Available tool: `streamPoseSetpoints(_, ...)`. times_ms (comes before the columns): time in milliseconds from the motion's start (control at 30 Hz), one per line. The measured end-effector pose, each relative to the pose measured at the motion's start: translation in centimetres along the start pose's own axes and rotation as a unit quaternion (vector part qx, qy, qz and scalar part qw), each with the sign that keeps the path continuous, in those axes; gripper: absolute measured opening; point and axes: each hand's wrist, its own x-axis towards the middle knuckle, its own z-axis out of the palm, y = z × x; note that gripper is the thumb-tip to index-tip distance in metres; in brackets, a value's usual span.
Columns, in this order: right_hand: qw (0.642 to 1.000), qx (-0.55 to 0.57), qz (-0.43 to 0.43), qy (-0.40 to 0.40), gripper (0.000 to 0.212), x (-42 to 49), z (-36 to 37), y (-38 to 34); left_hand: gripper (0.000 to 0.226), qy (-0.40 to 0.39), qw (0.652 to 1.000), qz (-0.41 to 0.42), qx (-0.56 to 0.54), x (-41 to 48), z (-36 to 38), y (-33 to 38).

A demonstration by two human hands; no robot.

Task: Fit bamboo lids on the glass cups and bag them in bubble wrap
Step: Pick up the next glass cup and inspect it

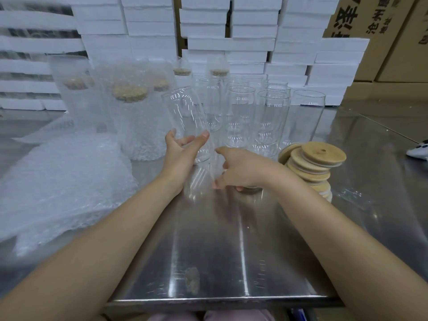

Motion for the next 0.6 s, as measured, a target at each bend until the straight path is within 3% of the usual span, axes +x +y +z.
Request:
streamPoseSetpoints(67, 1.000, -0.007, -0.002, 0.011, 0.075, 0.1, 0.1, 0.0, 0.096, 0.000, 1.000, -0.003, -0.003, 0.0, 0.0, 0.0)
streamPoseSetpoints(167, 0.985, -0.148, 0.069, 0.058, 0.093, 0.4, 0.2, 0.8, 0.096, -0.002, 1.000, -0.003, -0.004, 0.1, 0.0, 0.1)
streamPoseSetpoints(233, 0.976, -0.175, 0.127, 0.039, 0.082, 0.4, 0.0, 1.4, 0.099, -0.004, 1.000, -0.003, -0.003, 0.0, -0.1, 0.1)
streamPoseSetpoints(333, 0.981, -0.143, 0.125, 0.043, 0.051, 1.2, -0.1, 2.2, 0.106, -0.005, 1.000, -0.006, -0.007, 0.1, 0.0, 0.1)
streamPoseSetpoints(467, 0.991, -0.043, 0.083, 0.093, 0.063, 2.7, 0.9, 2.6, 0.104, -0.002, 1.000, -0.009, -0.010, 0.2, 0.0, -0.1)
streamPoseSetpoints(600, 0.995, 0.043, 0.040, 0.075, 0.047, 3.6, 1.4, 3.5, 0.104, 0.000, 1.000, -0.014, -0.015, 0.3, 0.0, -0.1)
